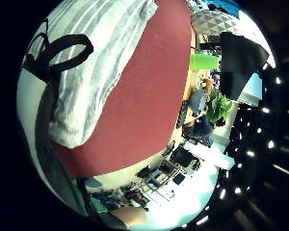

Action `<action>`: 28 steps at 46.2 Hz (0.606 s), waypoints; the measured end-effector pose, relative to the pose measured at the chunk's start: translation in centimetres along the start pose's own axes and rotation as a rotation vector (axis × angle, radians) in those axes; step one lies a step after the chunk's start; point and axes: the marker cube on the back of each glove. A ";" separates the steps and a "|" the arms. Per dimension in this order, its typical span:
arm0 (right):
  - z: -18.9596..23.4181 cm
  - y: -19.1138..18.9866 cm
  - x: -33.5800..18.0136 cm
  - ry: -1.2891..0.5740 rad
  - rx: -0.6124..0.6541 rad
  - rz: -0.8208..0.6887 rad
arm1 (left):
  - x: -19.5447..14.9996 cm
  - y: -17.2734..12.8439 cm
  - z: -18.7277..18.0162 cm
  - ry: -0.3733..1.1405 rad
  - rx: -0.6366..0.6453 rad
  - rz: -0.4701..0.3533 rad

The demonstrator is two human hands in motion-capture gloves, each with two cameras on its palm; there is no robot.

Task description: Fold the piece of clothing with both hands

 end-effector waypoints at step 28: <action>-4.1 7.2 -0.7 -0.066 -0.105 -0.200 | -3.4 6.4 -8.2 0.225 -0.169 0.134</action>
